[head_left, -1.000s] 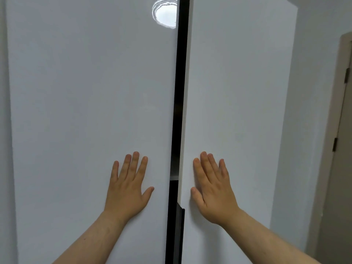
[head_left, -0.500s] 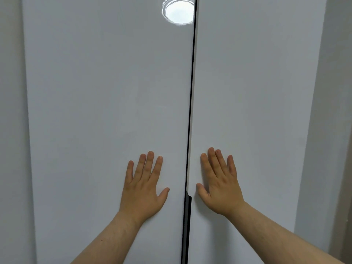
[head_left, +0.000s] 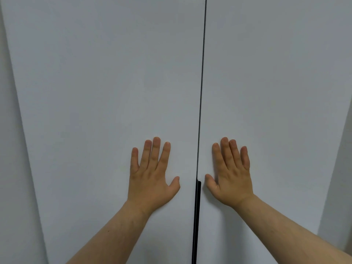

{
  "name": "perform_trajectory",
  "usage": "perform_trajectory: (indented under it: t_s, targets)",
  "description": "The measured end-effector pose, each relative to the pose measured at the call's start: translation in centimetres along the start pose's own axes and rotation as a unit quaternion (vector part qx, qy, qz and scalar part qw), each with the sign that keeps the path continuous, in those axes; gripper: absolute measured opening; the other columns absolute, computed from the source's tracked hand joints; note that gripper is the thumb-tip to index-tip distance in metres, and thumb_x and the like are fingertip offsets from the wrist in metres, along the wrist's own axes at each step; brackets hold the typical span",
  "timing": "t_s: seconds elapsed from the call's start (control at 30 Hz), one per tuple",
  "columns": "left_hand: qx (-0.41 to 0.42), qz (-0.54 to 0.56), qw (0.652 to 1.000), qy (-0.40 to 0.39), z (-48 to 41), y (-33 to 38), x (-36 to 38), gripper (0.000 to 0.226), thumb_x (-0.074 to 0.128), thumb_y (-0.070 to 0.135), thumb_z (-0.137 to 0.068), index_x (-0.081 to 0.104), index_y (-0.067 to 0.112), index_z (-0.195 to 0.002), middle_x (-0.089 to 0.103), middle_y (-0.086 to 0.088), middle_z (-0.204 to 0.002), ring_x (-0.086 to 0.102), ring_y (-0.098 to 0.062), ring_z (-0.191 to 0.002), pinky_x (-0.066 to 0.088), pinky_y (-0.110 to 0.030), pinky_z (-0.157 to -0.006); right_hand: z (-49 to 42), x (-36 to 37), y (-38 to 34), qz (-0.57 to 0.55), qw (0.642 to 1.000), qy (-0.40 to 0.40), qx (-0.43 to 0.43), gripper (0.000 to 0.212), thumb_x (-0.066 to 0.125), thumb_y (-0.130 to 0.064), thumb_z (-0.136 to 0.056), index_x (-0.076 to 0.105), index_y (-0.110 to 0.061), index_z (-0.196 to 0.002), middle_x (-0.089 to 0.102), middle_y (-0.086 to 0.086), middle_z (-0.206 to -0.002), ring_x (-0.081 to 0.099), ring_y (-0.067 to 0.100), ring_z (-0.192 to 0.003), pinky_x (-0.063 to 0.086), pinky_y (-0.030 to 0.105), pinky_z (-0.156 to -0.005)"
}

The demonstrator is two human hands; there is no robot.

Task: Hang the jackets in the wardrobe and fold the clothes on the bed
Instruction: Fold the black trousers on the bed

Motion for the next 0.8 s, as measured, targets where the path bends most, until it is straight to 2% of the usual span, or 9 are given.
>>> perform_trajectory:
  t_s: [0.27,0.4,0.63,0.8]
  targets:
    - [0.001,-0.001,1.000,0.002,0.02,0.07,-0.24,0.100,0.043,0.059,-0.077,0.004,0.017,-0.159,0.000,-0.011,-0.166,0.001,-0.030,-0.152,-0.006,-0.051,-0.121,0.01,0.17,-0.17,0.006,1.000,0.015,-0.008,0.093,0.045,-0.046,-0.083,0.001,-0.012,-0.158,-0.015,0.006,-0.165,-0.008,0.026,-0.152,0.002,0.055,-0.121]
    - [-0.006,0.003,1.000,-0.002,-0.01,0.07,-0.42,0.100,0.044,0.058,-0.077,0.004,0.017,-0.159,-0.001,-0.011,-0.166,0.000,-0.030,-0.152,-0.007,-0.050,-0.121,-0.01,0.13,-0.17,0.004,1.000,0.003,-0.004,0.091,0.045,-0.045,-0.083,0.005,-0.009,-0.157,-0.016,0.005,-0.165,-0.009,0.026,-0.152,0.003,0.055,-0.121]
    - [-0.027,0.007,0.999,-0.030,-0.03,0.24,-0.53,0.101,0.044,0.057,-0.075,0.000,0.018,-0.158,-0.004,-0.009,-0.166,-0.004,-0.029,-0.153,-0.007,-0.050,-0.121,0.05,0.53,-0.17,0.000,0.999,-0.037,0.001,0.091,0.043,-0.046,-0.085,0.003,-0.009,-0.157,-0.009,0.011,-0.165,-0.006,0.030,-0.153,-0.003,0.053,-0.122]
    - [-0.052,0.010,0.996,-0.078,0.04,0.61,-0.93,0.101,0.045,0.056,-0.076,-0.002,0.019,-0.158,-0.007,-0.009,-0.165,-0.010,-0.027,-0.152,-0.008,-0.049,-0.121,0.16,0.46,-0.26,-0.009,0.996,-0.090,0.004,0.090,0.041,-0.046,-0.086,0.000,-0.010,-0.158,-0.006,0.015,-0.165,-0.005,0.032,-0.152,-0.001,0.055,-0.121]
Point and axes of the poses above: each hand's wrist, its own z-axis away from the middle knuckle, its own x-axis out of the palm, y = z × x, the point moved 8 cm from there along -z, towards the middle knuckle
